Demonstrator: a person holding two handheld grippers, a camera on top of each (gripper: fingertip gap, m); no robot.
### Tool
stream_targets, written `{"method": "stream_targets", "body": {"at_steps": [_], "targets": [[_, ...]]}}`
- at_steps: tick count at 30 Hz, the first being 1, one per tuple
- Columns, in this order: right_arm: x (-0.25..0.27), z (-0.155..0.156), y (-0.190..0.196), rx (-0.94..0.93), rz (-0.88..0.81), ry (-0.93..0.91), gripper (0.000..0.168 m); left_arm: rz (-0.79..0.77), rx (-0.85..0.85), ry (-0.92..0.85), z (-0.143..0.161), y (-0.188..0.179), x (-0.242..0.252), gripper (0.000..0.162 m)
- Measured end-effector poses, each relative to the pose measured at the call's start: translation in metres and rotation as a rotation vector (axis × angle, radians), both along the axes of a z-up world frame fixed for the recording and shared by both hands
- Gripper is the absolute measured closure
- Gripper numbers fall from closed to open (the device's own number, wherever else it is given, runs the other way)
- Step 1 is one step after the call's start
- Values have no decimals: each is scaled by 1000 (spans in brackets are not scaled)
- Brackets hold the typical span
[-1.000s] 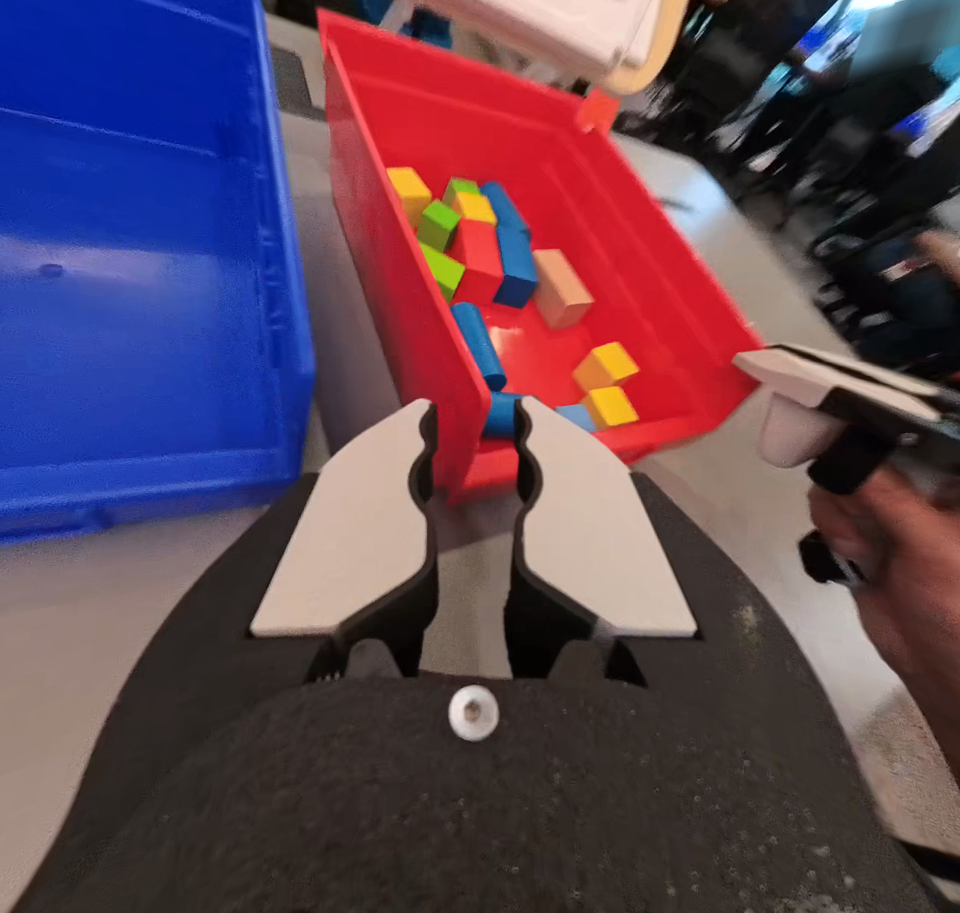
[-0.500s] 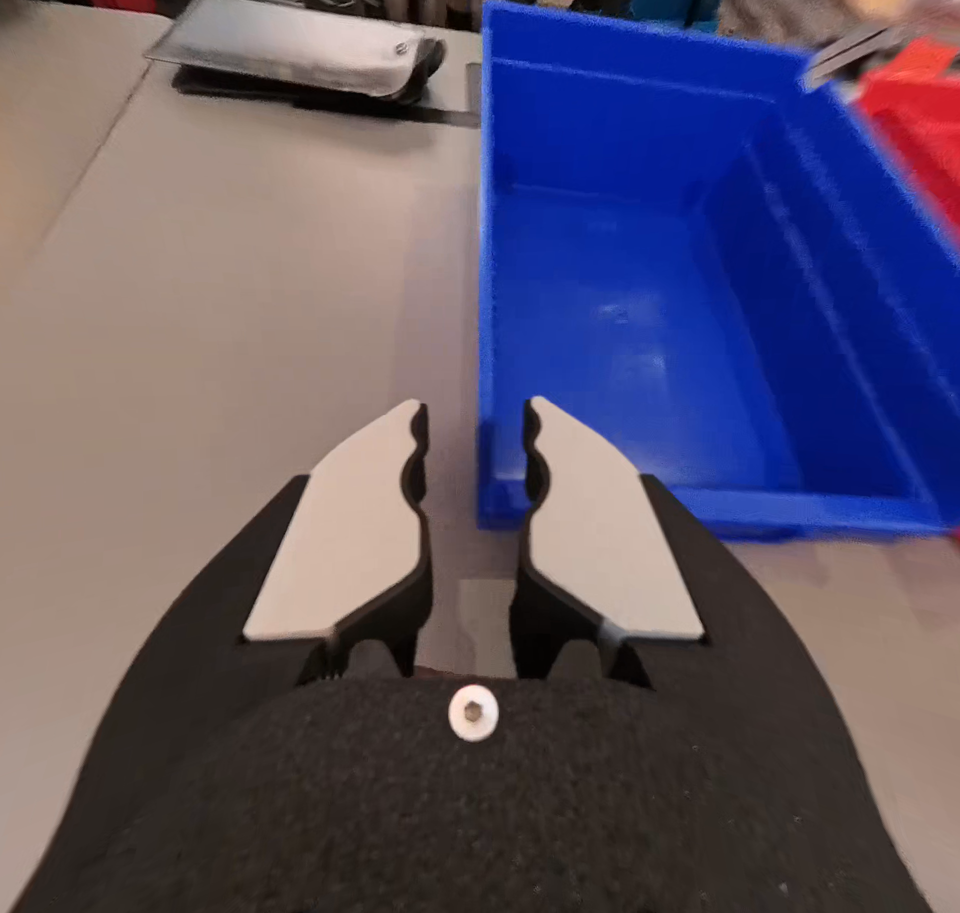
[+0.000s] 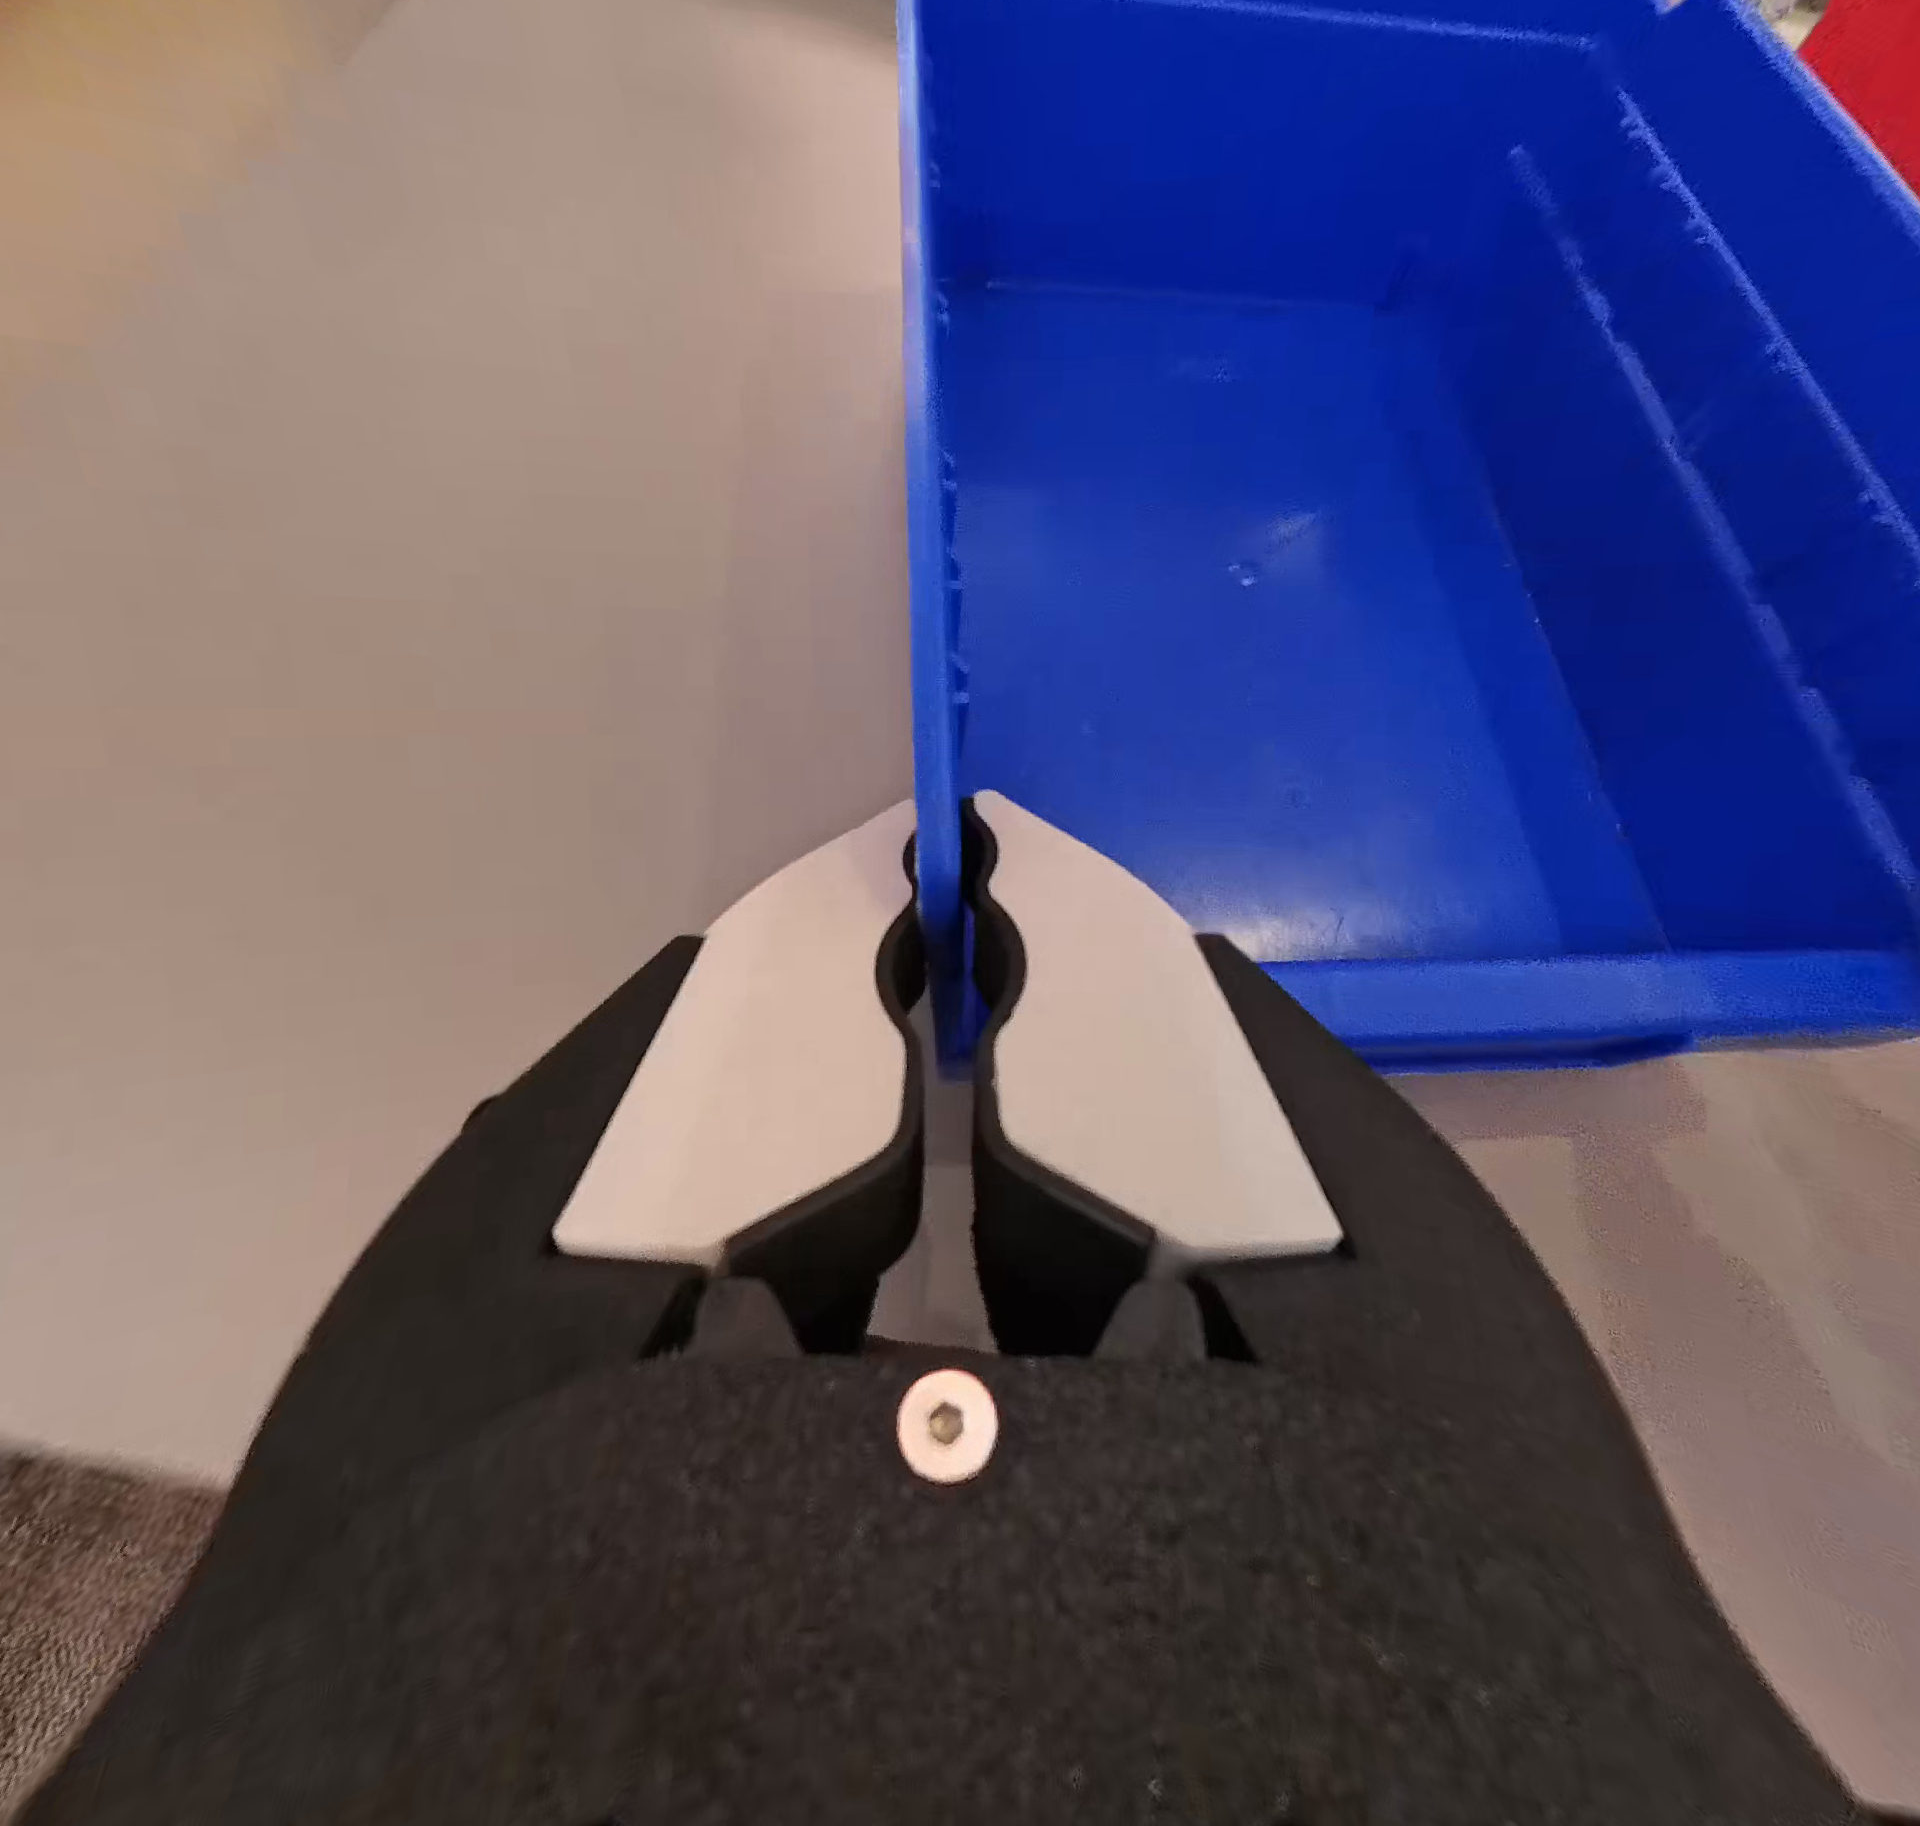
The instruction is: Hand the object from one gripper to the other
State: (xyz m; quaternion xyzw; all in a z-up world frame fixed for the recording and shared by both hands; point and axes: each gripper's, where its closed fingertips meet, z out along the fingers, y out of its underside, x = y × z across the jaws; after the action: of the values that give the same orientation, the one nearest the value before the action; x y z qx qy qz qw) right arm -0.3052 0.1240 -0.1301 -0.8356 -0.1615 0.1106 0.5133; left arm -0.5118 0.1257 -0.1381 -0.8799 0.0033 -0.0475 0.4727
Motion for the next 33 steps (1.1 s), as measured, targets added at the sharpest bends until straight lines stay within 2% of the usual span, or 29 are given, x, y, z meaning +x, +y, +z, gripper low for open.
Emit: {"method": "stream_targets", "body": {"at_steps": [4,8,12,15,19,22,25,27,30,33], "targets": [[-15,-11,-9,-78,-50,-56,161,39,61,36,9,-41,0,159],[-18,22,-32,-66,-25,44,163,66,248,140,76,-76,3,158],[8,112,-62,177,-54,90,163,33,446,240,169,-102,32,160],[52,192,-88,332,-100,114,162,-40,601,253,248,-122,79,159],[146,285,-123,481,-217,142,164,-177,777,268,337,-143,174,158],[238,323,-154,559,-351,95,163,-332,848,231,375,-150,269,158],[338,330,-177,574,-504,68,164,-467,838,172,370,-141,371,157],[399,320,-180,539,-583,19,164,-516,799,140,342,-130,432,157],[473,279,-171,406,-658,-53,166,-560,713,90,273,-112,506,156],[531,219,-152,288,-671,-168,166,-613,670,176,191,-97,563,153]]}}
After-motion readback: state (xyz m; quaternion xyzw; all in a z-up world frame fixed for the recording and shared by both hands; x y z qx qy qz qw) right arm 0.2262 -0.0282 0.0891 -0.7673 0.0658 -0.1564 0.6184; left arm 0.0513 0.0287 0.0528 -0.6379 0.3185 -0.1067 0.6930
